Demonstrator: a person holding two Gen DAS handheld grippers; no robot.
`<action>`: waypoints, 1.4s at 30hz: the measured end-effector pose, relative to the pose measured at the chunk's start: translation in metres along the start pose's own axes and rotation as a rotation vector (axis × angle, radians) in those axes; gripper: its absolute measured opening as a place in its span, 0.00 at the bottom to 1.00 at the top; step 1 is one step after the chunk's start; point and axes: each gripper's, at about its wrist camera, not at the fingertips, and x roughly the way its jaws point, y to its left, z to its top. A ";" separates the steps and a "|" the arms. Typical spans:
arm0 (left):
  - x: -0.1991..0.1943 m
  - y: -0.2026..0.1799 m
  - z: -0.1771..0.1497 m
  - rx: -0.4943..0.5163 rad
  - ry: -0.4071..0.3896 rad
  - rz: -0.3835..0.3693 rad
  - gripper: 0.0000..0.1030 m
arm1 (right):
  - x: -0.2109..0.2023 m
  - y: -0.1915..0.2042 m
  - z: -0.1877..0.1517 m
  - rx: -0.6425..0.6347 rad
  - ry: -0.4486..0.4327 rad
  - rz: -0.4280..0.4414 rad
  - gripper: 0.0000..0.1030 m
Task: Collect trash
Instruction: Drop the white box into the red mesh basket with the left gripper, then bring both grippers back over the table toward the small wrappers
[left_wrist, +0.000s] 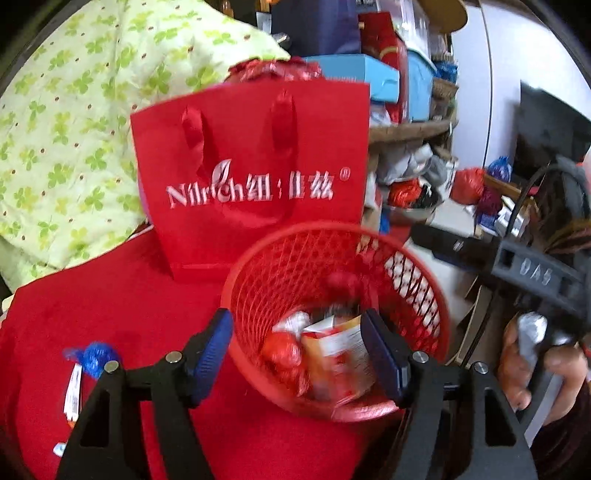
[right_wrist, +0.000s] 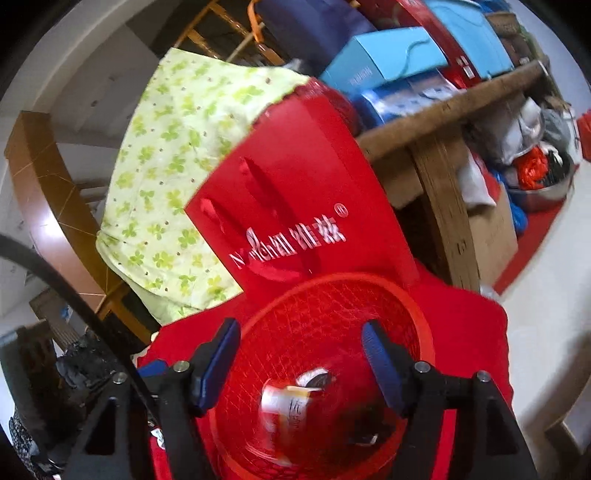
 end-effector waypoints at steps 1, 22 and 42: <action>-0.003 0.001 -0.004 -0.001 0.001 0.007 0.70 | -0.004 0.000 -0.002 -0.006 -0.004 0.001 0.70; -0.144 0.081 -0.087 -0.071 -0.056 0.482 0.79 | -0.057 0.149 -0.051 -0.286 -0.015 0.219 0.71; -0.179 0.145 -0.135 -0.221 -0.070 0.531 0.79 | -0.019 0.237 -0.099 -0.425 0.112 0.280 0.71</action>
